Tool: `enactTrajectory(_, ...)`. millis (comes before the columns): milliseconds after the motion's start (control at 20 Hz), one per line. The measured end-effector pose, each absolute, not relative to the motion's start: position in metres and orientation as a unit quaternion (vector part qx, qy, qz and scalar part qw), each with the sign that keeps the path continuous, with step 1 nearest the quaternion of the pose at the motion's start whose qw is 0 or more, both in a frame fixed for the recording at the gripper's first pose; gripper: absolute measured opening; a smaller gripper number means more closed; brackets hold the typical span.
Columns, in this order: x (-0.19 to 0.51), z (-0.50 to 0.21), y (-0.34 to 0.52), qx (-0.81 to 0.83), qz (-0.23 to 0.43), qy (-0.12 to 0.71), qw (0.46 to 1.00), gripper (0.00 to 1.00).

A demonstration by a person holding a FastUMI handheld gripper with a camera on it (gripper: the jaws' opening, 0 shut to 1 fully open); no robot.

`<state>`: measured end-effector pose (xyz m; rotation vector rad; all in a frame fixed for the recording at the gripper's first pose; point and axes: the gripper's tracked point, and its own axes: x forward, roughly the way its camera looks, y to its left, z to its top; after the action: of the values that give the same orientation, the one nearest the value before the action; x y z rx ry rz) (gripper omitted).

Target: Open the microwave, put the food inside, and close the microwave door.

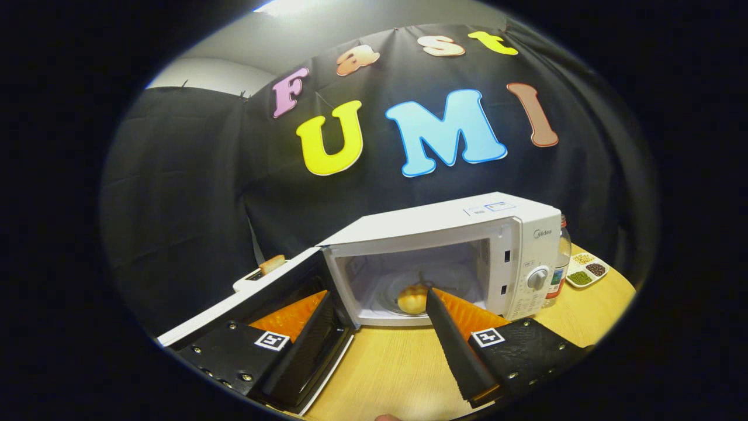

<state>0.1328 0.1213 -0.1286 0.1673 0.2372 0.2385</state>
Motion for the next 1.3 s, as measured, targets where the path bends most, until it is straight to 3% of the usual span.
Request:
enactTrajectory(800, -0.011, -0.064, 0.288, 0.042, 0.276, 0.074, 0.957, 0.97)
enactTrajectory(1300, -0.051, -0.123, 0.359, 0.027, 0.352, 0.136, 0.926, 0.95)
